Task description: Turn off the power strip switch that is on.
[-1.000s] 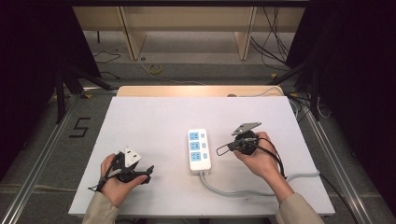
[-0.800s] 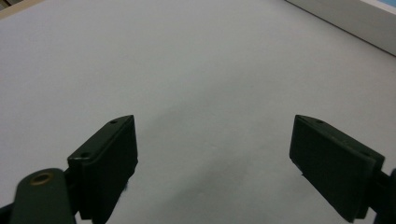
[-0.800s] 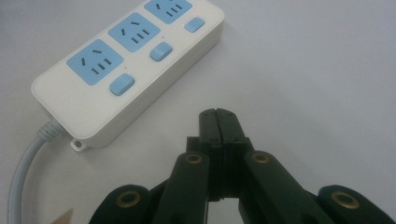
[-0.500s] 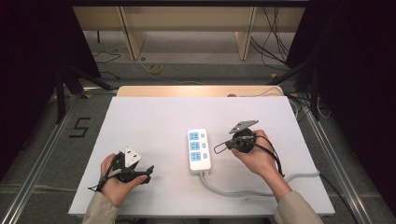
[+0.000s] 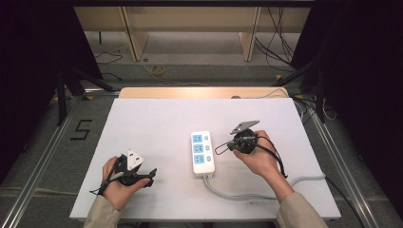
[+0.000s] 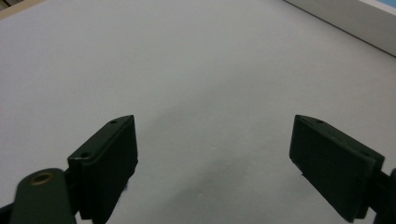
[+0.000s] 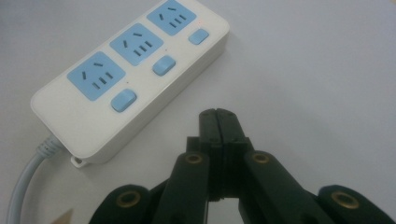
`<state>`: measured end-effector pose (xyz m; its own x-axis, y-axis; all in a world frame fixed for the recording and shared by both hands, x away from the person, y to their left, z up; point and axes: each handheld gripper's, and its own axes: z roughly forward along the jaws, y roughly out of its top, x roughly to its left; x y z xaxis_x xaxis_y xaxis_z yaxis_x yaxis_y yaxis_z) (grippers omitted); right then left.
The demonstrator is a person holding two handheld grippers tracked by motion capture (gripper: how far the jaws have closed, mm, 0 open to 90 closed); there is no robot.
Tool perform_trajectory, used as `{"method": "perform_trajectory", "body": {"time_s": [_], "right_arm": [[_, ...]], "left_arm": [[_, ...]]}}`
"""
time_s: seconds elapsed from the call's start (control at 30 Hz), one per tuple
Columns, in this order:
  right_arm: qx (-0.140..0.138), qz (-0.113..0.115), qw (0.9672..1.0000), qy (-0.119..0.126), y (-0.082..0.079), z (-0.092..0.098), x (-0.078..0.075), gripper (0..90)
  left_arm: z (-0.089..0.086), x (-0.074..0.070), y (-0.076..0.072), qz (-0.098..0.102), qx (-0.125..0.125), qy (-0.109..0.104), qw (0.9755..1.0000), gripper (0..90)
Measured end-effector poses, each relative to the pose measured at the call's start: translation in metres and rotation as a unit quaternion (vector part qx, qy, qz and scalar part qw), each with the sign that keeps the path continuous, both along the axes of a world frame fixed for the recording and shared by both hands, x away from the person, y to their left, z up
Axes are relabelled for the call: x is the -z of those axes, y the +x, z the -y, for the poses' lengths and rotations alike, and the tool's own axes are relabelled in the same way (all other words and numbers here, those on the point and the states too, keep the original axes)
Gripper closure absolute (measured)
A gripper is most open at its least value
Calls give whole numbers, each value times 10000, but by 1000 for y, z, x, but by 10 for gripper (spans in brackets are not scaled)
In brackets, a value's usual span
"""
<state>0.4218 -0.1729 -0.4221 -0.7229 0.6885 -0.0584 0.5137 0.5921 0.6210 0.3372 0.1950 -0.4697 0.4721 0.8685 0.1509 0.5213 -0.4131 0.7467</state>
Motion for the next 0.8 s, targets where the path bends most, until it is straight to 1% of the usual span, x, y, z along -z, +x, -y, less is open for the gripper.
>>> {"method": "perform_trajectory", "body": {"time_s": [0.23,0.8], "right_arm": [[-6,-25,10000,-21,3,-5,-2,900],[-88,-57,9999,-65,10,-17,-2,900]], "left_arm": [[0,0,0,-2,4,-4,10000,150],[1,0,0,-10,8,-5,10000,150]]}}
